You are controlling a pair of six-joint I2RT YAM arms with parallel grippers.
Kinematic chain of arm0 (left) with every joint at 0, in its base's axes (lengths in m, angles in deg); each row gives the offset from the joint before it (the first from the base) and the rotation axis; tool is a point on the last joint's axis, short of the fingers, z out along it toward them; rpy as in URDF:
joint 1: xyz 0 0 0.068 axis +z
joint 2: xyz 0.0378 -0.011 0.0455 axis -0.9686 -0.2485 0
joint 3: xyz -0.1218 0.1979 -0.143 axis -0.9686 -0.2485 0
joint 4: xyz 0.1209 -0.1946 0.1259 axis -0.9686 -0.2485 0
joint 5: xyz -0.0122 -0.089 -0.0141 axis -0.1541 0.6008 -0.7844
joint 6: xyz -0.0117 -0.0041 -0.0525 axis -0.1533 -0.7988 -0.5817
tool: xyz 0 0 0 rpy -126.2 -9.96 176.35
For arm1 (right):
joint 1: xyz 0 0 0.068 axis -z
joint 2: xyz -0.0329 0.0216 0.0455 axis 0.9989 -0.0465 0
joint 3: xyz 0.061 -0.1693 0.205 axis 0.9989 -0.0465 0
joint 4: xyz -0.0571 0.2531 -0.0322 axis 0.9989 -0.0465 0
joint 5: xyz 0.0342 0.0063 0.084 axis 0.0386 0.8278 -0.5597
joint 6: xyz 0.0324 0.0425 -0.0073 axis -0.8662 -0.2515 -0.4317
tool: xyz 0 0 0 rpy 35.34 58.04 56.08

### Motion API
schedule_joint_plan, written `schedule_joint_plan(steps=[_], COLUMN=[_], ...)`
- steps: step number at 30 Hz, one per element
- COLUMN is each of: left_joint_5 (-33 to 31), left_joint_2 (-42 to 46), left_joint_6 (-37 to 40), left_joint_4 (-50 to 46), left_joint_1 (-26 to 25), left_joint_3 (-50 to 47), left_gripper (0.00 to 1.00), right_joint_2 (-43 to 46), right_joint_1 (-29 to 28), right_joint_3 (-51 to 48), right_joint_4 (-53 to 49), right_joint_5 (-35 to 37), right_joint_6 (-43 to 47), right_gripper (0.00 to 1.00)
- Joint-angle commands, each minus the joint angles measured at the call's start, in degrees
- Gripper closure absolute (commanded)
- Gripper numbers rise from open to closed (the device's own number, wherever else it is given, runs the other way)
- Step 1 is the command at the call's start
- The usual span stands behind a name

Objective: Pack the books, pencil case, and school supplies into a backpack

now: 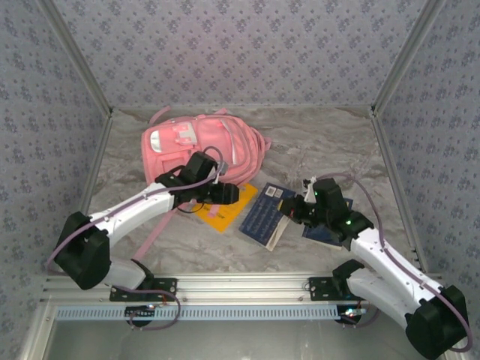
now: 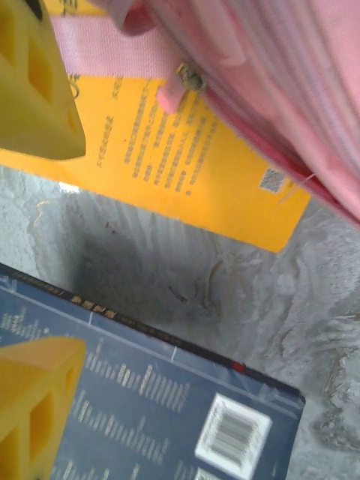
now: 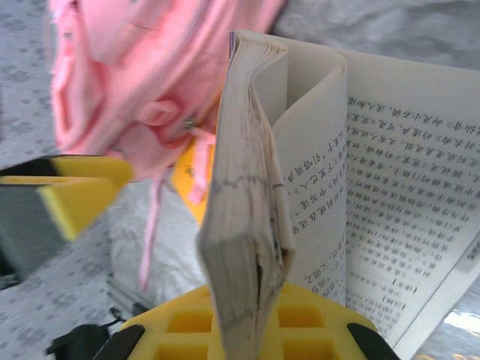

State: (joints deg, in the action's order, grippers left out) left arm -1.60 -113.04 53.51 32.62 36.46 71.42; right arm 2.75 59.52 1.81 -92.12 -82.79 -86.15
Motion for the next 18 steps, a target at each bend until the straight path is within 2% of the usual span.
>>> schedule_joint_plan(steps=[1,3,8,13,16,18], left_joint_5=[10.11,15.88,25.49,29.88,31.57,32.20], left_joint_2=[-0.24,-0.77,-0.87,-1.00,-1.34,-1.31], left_joint_6=[-1.74,-3.69,-11.11,-19.40,-22.71,-25.12], left_joint_4=[3.99,8.36,21.28,34.57,39.94,43.81], left_joint_1=[0.78,1.47,2.48,2.51,2.48,2.50], left_joint_3=[-1.69,-2.43,-5.66,-9.44,-10.75,-11.73], left_gripper=[0.32,0.30,0.30,0.33,0.40,0.49], right_joint_2=[0.58,-0.20,-1.36,-2.14,-2.58,-2.91], right_joint_1=[0.82,1.09,1.67,3.38,4.14,4.92], right_joint_3=[4.96,6.73,9.55,9.58,10.12,10.49], right_joint_4=[1.34,2.38,3.16,6.65,6.96,6.42], right_joint_5=[-6.56,-9.29,-11.62,-13.97,-14.75,-15.07], right_joint_6=[0.27,-0.45,-1.36,-3.85,-3.95,-3.27], right_gripper=[1.00,1.00,1.00,1.00,1.00,1.00])
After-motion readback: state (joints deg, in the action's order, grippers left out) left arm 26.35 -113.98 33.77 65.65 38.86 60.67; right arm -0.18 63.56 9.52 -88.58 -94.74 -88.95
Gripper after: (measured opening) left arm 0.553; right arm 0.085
